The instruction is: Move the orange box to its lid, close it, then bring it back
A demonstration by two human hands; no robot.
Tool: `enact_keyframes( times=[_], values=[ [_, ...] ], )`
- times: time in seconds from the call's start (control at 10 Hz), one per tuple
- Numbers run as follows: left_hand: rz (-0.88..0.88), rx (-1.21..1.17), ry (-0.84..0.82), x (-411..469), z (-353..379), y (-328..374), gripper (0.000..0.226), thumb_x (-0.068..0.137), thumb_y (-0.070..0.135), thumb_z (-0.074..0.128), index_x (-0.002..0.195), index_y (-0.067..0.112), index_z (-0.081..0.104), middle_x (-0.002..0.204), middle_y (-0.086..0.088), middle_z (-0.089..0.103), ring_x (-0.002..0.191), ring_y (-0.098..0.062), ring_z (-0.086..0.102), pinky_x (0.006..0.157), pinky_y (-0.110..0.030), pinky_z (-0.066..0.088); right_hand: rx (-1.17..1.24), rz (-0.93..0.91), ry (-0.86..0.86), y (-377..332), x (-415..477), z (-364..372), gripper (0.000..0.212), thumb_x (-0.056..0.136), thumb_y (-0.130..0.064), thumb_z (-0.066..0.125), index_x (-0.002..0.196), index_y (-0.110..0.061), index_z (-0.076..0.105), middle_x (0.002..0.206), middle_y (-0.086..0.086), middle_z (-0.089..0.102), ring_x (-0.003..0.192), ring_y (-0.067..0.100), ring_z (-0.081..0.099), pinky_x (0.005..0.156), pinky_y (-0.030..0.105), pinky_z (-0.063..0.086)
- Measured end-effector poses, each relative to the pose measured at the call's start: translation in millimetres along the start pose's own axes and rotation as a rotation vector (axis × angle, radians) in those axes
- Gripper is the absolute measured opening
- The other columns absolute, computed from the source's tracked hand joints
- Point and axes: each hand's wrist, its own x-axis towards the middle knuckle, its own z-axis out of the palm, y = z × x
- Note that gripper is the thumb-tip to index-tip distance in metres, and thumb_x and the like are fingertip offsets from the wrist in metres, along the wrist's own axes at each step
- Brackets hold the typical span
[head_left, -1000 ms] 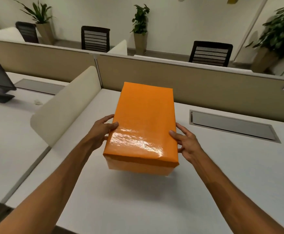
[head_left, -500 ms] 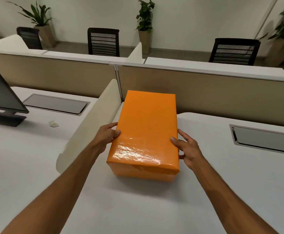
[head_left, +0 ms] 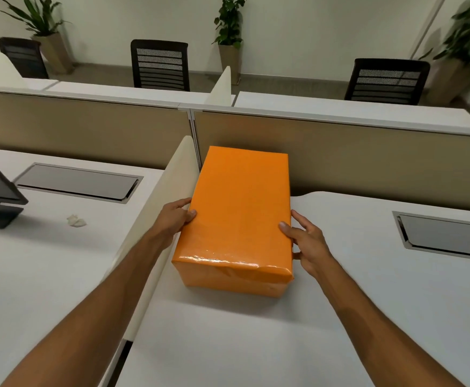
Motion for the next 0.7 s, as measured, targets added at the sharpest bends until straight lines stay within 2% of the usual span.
enact_keyframes(
  times=[0.2, 0.3, 0.4, 0.5, 0.6, 0.7],
  values=[
    [0.015, 0.019, -0.025, -6, 1, 0, 0.053, 0.1, 0.019, 0.055, 0.151, 0.018, 0.04, 0.143, -0.01, 0.054, 0.109, -0.023, 0.054, 0.092, -0.042, 0.044, -0.118, -0.051, 0.015, 0, 2, -4, 0.074, 0.08, -0.04, 0.077, 0.146, -0.034, 0.044, 0.119, -0.003, 0.064, 0.105, 0.022, 0.063, 0.076, 0.044, 0.055],
    [0.064, 0.085, 0.02, -15, 5, 1, 0.054, 0.1, 0.023, 0.054, 0.151, 0.014, 0.039, 0.145, -0.013, 0.054, 0.114, -0.028, 0.057, 0.098, -0.044, 0.044, -0.196, -0.119, 0.04, 0, -1, -3, 0.071, 0.084, -0.043, 0.072, 0.147, -0.03, 0.043, 0.122, 0.0, 0.061, 0.095, 0.013, 0.063, 0.065, 0.029, 0.054],
    [0.113, 0.237, 0.111, -30, 11, 2, 0.059, 0.099, 0.031, 0.055, 0.152, 0.013, 0.037, 0.15, -0.016, 0.049, 0.131, -0.037, 0.052, 0.109, -0.053, 0.042, -0.294, -0.155, 0.1, 3, -5, -4, 0.061, 0.091, -0.045, 0.063, 0.146, -0.026, 0.046, 0.13, 0.003, 0.061, 0.102, 0.019, 0.064, 0.079, 0.038, 0.056],
    [0.208, 0.376, 0.153, -48, 21, 3, 0.063, 0.098, 0.036, 0.056, 0.152, 0.013, 0.036, 0.153, -0.016, 0.045, 0.136, -0.037, 0.047, 0.111, -0.054, 0.039, -0.394, -0.173, 0.142, 2, -13, -13, 0.055, 0.094, -0.045, 0.06, 0.143, -0.024, 0.05, 0.134, 0.006, 0.062, 0.117, 0.027, 0.062, 0.099, 0.052, 0.051],
    [0.329, 0.527, 0.161, -70, 37, 4, 0.064, 0.097, 0.035, 0.058, 0.152, 0.011, 0.037, 0.155, -0.017, 0.04, 0.141, -0.036, 0.04, 0.114, -0.053, 0.033, -0.491, -0.224, 0.163, -2, -33, -30, 0.049, 0.095, -0.042, 0.061, 0.139, -0.022, 0.054, 0.132, 0.006, 0.063, 0.114, 0.02, 0.06, 0.099, 0.044, 0.051],
    [0.445, 0.606, 0.2, -88, 62, 8, 0.062, 0.096, 0.033, 0.059, 0.151, 0.012, 0.04, 0.161, -0.015, 0.031, 0.15, -0.033, 0.023, 0.119, -0.051, 0.023, -0.547, -0.277, 0.186, -8, -50, -49, 0.045, 0.095, -0.037, 0.062, 0.137, -0.019, 0.057, 0.13, 0.006, 0.063, 0.106, 0.012, 0.054, 0.087, 0.029, 0.046]
  ],
)
